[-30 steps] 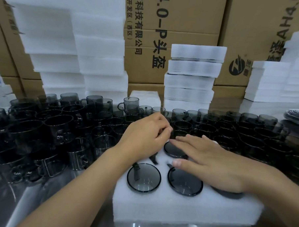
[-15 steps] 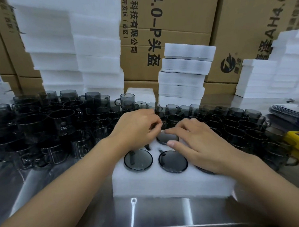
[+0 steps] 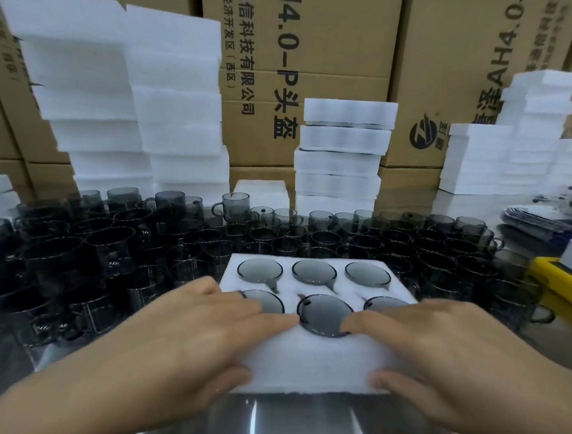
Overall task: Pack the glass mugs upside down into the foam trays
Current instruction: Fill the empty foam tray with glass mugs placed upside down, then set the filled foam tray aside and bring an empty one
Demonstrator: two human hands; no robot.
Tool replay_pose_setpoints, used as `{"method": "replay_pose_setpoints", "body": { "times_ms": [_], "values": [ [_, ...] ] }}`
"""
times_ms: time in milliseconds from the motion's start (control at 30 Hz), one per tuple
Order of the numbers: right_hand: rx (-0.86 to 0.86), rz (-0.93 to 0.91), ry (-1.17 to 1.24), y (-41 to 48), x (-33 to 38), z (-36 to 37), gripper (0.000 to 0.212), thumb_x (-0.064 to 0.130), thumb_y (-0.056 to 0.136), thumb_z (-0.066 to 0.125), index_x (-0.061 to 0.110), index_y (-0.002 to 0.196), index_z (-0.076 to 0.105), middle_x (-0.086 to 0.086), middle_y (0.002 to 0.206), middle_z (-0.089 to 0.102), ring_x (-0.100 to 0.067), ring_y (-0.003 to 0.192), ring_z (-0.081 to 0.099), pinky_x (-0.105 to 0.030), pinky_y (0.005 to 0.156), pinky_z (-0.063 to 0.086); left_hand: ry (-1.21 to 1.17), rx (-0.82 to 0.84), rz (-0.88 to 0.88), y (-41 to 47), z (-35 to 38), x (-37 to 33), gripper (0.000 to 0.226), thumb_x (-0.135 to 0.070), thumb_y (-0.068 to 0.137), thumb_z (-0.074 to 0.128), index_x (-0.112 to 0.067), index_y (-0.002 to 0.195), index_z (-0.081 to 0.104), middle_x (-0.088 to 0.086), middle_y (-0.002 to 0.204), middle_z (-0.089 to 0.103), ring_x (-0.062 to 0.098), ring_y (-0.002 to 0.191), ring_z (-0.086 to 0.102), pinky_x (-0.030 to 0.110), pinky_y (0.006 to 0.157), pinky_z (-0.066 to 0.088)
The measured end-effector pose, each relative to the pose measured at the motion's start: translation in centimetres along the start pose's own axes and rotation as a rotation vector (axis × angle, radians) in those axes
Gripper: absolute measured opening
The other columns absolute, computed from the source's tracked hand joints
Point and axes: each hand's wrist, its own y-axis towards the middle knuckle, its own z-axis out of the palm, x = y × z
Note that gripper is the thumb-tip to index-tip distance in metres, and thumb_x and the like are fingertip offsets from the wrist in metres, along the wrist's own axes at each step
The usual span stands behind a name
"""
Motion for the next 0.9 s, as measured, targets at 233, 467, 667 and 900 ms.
{"method": "replay_pose_setpoints", "body": {
  "times_ms": [233, 467, 667, 900],
  "values": [
    [-0.414, 0.098, -0.015, 3.7, -6.1, -6.0, 0.052, 0.036, 0.078, 0.073, 0.042, 0.126, 0.052, 0.008, 0.102, 0.071, 0.011, 0.055, 0.041, -0.028, 0.055, 0.043, 0.069, -0.228, -0.078, 6.5, -6.1, 6.6, 0.05, -0.039, 0.078, 0.062, -0.035, 0.127, 0.055, -0.027, 0.105, 0.056, -0.006, 0.082, 0.04, 0.02, 0.069, 0.037],
    [-0.637, 0.313, -0.039, 16.0, -20.4, -11.7, 0.05, 0.024, 0.091, 0.062, 0.027, 0.138, 0.047, -0.014, 0.117, 0.057, -0.029, 0.107, 0.048, -0.028, 0.078, 0.031, 0.098, -0.286, -0.291, 22.6, -7.3, 21.5, 0.049, -0.024, 0.089, 0.064, -0.036, 0.133, 0.045, -0.004, 0.134, 0.054, 0.021, 0.116, 0.054, 0.035, 0.086, 0.045],
    [-0.654, 0.467, 0.014, 24.8, -29.2, -12.4, 0.051, 0.024, 0.093, 0.061, 0.031, 0.14, 0.044, -0.015, 0.137, 0.046, -0.033, 0.123, 0.043, -0.039, 0.093, 0.039, 0.479, -0.346, -0.369, 32.6, -4.9, 29.3, 0.049, -0.015, 0.094, 0.057, -0.03, 0.136, 0.038, 0.007, 0.125, 0.058, 0.029, 0.108, 0.053, 0.034, 0.066, 0.033],
    [-0.601, 0.567, 0.035, 29.6, -34.4, -11.1, 0.051, 0.021, 0.095, 0.057, 0.026, 0.143, 0.042, -0.02, 0.137, 0.044, -0.037, 0.123, 0.042, -0.041, 0.099, 0.037, 0.454, -0.323, -0.439, 38.4, -2.2, 32.8, 0.062, 0.009, 0.088, 0.048, -0.022, 0.139, 0.034, 0.014, 0.123, 0.053, 0.034, 0.106, 0.049, 0.039, 0.067, 0.033]
  ]
}}
